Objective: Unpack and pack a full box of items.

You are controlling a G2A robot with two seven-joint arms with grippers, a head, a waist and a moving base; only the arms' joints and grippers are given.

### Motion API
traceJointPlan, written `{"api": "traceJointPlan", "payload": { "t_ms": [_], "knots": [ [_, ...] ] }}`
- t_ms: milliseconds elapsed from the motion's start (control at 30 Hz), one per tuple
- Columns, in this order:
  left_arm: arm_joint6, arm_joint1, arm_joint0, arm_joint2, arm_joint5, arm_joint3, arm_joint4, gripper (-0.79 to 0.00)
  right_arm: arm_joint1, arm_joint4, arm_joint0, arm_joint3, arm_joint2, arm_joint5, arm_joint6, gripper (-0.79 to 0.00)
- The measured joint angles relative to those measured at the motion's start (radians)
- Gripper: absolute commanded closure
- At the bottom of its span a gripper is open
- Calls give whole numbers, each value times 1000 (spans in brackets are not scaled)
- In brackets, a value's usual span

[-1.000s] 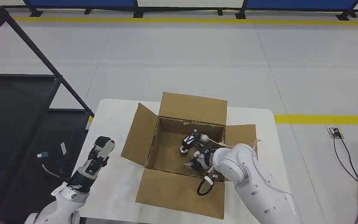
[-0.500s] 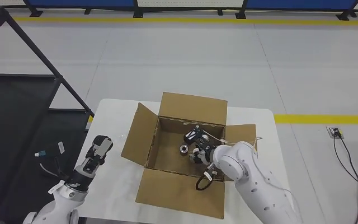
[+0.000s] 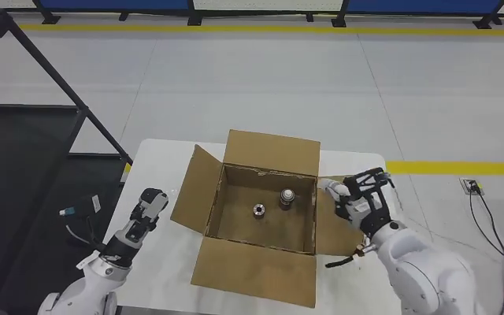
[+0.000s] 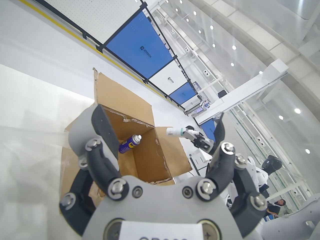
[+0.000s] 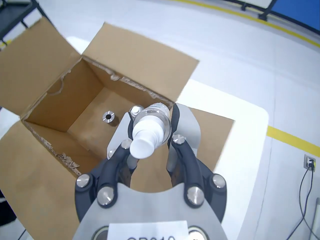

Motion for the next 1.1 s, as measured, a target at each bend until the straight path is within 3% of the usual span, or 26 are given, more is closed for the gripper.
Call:
{"api": "traceJointPlan", "payload": {
  "t_ms": [167, 367, 600, 900, 1033, 1067, 1100],
  "knots": [
    [1, 0, 0, 0, 0, 0, 0, -785, 5, -5, -105, 15, 144, 66, -53, 0],
    [1, 0, 0, 0, 0, 0, 0, -785, 13, 10, -41, 223, 212, 91, -34, 0],
    [1, 0, 0, 0, 0, 0, 0, -785, 32, 19, 123, 524, 194, -58, 49, 0],
    [1, 0, 0, 0, 0, 0, 0, -785, 52, -4, 202, 666, 157, -194, 115, 0],
    [1, 0, 0, 0, 0, 0, 0, -785, 57, -10, 220, 693, 138, -218, 120, -259],
    [1, 0, 0, 0, 0, 0, 0, -785, 58, -12, 223, 699, 134, -220, 120, -379],
    [1, 0, 0, 0, 0, 0, 0, -785, 59, -13, 228, 706, 128, -221, 121, -437]
  ]
}}
